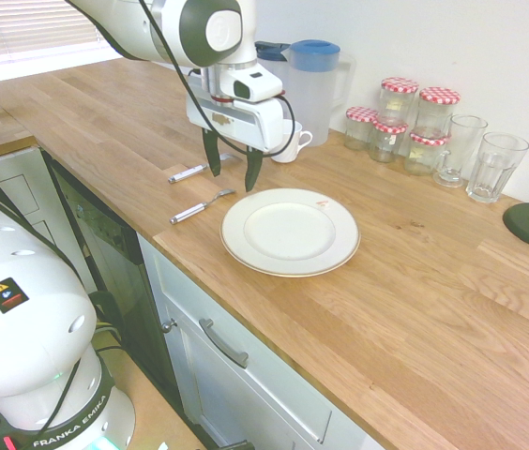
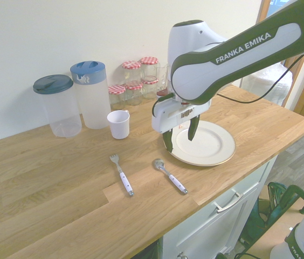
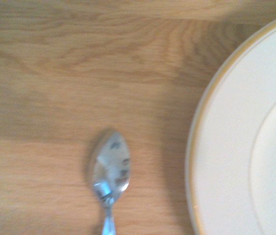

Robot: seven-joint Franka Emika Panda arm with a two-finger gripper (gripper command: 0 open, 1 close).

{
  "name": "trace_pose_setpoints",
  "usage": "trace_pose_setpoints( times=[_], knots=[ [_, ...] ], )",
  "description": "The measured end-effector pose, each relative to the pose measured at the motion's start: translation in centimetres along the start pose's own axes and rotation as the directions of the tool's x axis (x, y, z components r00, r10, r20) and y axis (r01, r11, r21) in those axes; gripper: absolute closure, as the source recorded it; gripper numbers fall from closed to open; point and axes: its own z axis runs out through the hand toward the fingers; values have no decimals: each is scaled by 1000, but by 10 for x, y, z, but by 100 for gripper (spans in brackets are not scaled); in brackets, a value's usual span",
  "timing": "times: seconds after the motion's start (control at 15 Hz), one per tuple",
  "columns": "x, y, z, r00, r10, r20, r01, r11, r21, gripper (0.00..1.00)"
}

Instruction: Put the spoon into the plate

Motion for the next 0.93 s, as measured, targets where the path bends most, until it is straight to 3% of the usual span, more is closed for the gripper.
trace_pose_setpoints(
  times=[0.73,0.8,0.93],
  knots=[
    [-75,17,45,1000,-3,30,4,999,-51,0],
    [-76,17,47,1000,-1,26,2,999,-47,100],
    [-77,13,48,1000,3,17,-2,999,-33,100]
  ],
)
